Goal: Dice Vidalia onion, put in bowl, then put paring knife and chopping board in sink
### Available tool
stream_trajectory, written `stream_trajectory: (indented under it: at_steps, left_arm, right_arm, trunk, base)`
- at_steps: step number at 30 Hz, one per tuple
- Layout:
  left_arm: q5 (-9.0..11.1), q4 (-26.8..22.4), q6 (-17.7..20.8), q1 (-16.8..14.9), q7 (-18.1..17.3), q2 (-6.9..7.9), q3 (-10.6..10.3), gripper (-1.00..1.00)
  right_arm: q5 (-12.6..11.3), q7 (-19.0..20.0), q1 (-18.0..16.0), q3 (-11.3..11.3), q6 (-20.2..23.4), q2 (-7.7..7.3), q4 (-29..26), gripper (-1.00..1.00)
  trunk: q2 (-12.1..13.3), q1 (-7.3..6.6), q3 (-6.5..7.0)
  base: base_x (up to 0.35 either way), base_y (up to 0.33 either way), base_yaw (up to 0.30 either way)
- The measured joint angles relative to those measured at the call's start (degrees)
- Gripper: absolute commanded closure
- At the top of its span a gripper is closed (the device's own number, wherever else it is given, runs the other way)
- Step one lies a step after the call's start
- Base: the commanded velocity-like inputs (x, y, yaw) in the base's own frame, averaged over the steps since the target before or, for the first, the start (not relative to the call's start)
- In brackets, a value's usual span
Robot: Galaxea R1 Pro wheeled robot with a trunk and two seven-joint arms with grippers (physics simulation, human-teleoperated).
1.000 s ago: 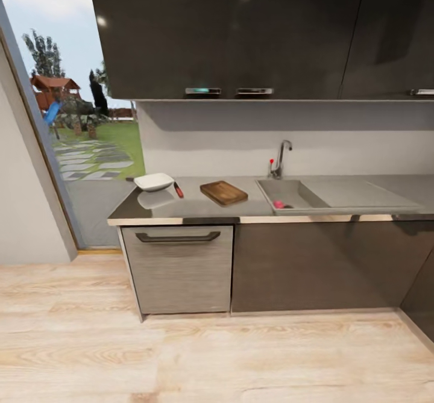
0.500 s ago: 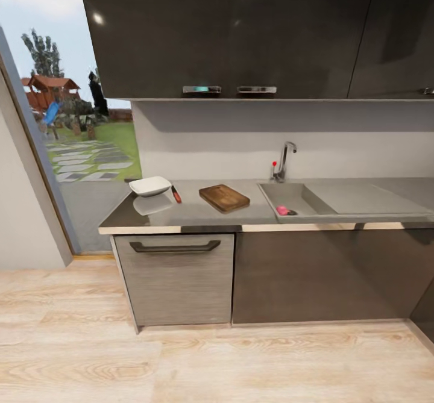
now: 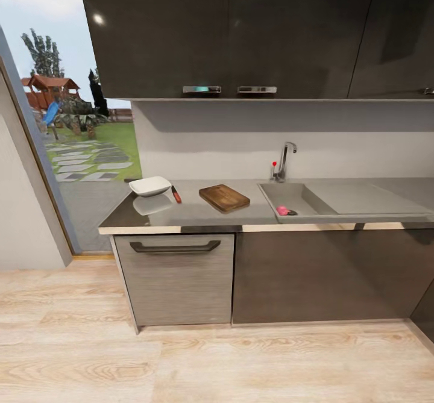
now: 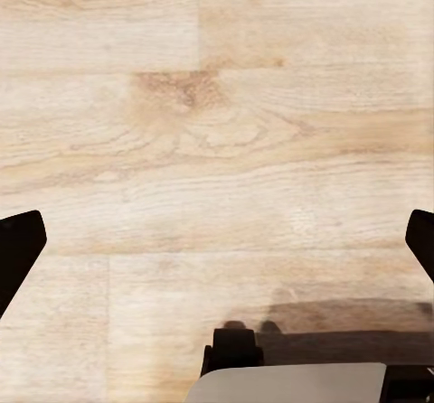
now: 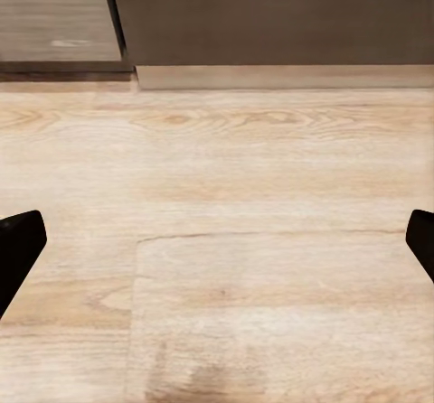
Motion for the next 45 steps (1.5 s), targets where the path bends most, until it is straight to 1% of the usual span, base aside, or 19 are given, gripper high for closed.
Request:
stream_trajectory:
  at_steps: [17,20,22,24,25,26,28,29,30,32,34,35,37,38,39,40,41,42,45]
  left_arm:
    - [0.07,1.27,-0.01,0.00,0.00,-0.07,-0.04,-1.00]
    - [0.08,1.51,-0.02,0.00,-0.01,-0.07,-0.09,-1.00]
    - [0.06,1.84,-0.04,0.00,-0.04,-0.07,-0.13,-1.00]
    - [0.03,2.30,-0.06,0.00,-0.06,-0.07,-0.14,-1.00]
    - [0.02,2.56,-0.07,0.00,-0.07,-0.07,-0.15,-1.00]
    - [0.02,2.66,-0.08,0.00,-0.07,-0.07,-0.15,-1.00]
    - [0.01,2.90,-0.08,0.00,-0.08,-0.07,-0.16,-1.00]
    - [0.00,2.93,-0.08,0.00,-0.08,-0.07,-0.16,-1.00]
    - [0.03,2.98,-0.07,0.00,-0.08,-0.07,-0.16,-1.00]
    - [0.05,3.02,-0.05,0.00,-0.08,-0.07,-0.16,-1.00]
    - [0.07,3.14,-0.03,0.00,-0.08,-0.07,-0.16,-1.00]
    - [0.07,3.16,-0.04,0.00,-0.08,-0.07,-0.16,-1.00]
    - [0.07,3.21,-0.07,0.00,-0.13,-0.07,-0.16,-1.00]
    - [0.08,3.23,-0.08,0.00,-0.20,-0.07,-0.16,-1.00]
    - [0.08,3.23,-0.08,0.00,-0.24,-0.07,-0.16,-1.00]
    - [0.08,3.24,-0.09,0.00,-0.31,-0.07,-0.17,-1.00]
    - [0.08,3.24,-0.09,0.00,-0.34,-0.07,-0.17,-1.00]
    - [0.08,3.24,-0.09,0.00,-0.36,-0.07,-0.16,-1.00]
    - [0.08,3.25,-0.09,0.00,-0.39,-0.08,-0.17,-1.00]
  right_arm:
    - [-0.03,-0.24,0.00,-0.23,0.07,0.06,-0.11,-1.00]
    - [-0.02,-1.55,0.00,-0.32,0.20,0.10,-0.93,-1.00]
    - [-0.01,-3.88,0.00,-0.35,0.47,0.12,-2.66,-1.00]
    - [0.00,-7.13,-0.01,-0.32,1.21,0.23,-6.28,-1.00]
    - [0.07,-9.35,-0.01,-0.26,2.37,0.28,-9.15,-1.00]
    - [0.08,-10.40,-0.01,-0.23,3.27,0.31,-10.79,-1.00]
    - [0.16,-13.17,-0.01,-0.16,8.77,0.36,-17.20,-1.00]
    - [0.15,-13.61,-0.01,-0.15,10.53,0.36,-19.07,-1.00]
    - [0.19,-14.22,-0.01,-0.13,14.04,0.37,-22.74,-1.00]
    - [0.18,-14.64,-0.01,-0.13,17.59,0.38,-26.83,-1.00]
    - [0.23,-15.17,-0.02,-0.12,23.61,0.39,-34.80,-1.00]
    - [0.19,-15.27,-0.01,-0.13,24.85,0.39,-36.88,-1.00]
    - [0.22,-15.88,-0.33,-0.14,29.29,0.40,-43.89,-1.00]
    - [0.22,-16.39,-1.01,-0.12,31.81,0.41,-46.93,-1.00]
    - [0.18,-16.66,-1.50,-0.13,33.21,0.41,-48.37,-1.00]
    - [0.24,-17.38,-3.14,-0.09,37.27,0.44,-51.27,-1.00]
    - [0.21,-17.82,-4.69,-0.08,39.93,0.46,-52.73,-1.00]
    - [0.18,-18.02,-5.62,-0.07,41.16,0.48,-53.22,-1.00]
    - [0.21,-19.36,-12.13,0.13,46.52,1.35,-54.61,-1.00]
  trunk:
    - [0.00,0.00,0.00]
    - [0.00,0.00,0.00]
    - [0.00,0.00,0.00]
    - [0.00,0.00,0.00]
    - [0.00,0.00,0.01]
    - [0.00,0.00,0.00]
    - [0.00,0.00,0.01]
    - [0.00,0.00,0.00]
    - [0.00,0.00,0.01]
    - [0.00,0.00,0.00]
    - [0.00,0.00,0.01]
    - [0.00,0.00,0.00]
    - [0.00,0.00,0.01]
    - [0.00,0.00,0.01]
    - [0.00,0.00,0.01]
    - [0.00,0.00,0.01]
    - [0.00,0.00,0.01]
    - [0.00,0.00,0.01]
    - [0.00,0.00,0.01]
  base:
    - [0.000,0.000,0.000]
    - [0.000,0.000,0.000]
    - [0.000,0.000,0.000]
    - [0.000,0.000,0.000]
    - [0.000,0.000,0.000]
    - [0.000,0.000,0.000]
    - [0.000,0.000,0.000]
    - [0.000,0.000,0.000]
    - [0.000,0.000,0.000]
    - [0.000,0.000,0.000]
    - [0.000,0.000,0.000]
    - [0.000,0.000,0.000]
    - [0.000,0.000,0.000]
    - [0.000,0.000,0.000]
    - [0.000,0.000,0.000]
    - [0.000,0.000,0.000]
    - [0.000,0.000,0.000]
    - [0.000,0.000,0.000]
    - [0.000,0.000,0.000]
